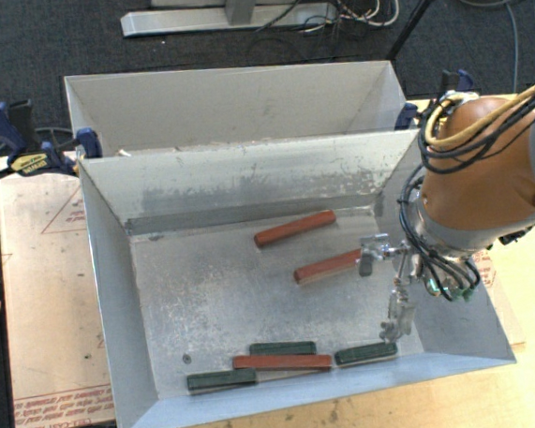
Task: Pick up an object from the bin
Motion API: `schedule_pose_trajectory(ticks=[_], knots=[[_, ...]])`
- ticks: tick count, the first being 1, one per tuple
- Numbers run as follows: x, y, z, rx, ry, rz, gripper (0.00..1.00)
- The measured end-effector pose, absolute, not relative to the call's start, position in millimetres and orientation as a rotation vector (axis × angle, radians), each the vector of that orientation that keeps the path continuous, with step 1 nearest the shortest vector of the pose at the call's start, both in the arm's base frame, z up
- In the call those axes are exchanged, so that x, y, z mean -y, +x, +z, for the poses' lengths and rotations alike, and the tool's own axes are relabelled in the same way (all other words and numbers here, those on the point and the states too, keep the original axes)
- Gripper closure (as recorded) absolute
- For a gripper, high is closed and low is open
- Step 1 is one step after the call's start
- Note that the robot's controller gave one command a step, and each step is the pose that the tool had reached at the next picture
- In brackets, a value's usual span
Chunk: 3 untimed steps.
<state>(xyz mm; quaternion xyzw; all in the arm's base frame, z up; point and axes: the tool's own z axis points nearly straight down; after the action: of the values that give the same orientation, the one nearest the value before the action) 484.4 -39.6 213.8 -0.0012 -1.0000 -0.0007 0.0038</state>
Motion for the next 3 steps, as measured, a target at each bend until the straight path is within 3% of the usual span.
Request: schedule_pose_trajectory(ticks=[1, 2, 3], knots=[[16, 484.6, 70, 3.149, 0.294, 0.000, 0.00], [-68, 486.5, 101, 3.105, 0.513, -0.007, 0.00], [-130, 490.9, 104, 3.055, 0.749, -0.006, 0.00]])
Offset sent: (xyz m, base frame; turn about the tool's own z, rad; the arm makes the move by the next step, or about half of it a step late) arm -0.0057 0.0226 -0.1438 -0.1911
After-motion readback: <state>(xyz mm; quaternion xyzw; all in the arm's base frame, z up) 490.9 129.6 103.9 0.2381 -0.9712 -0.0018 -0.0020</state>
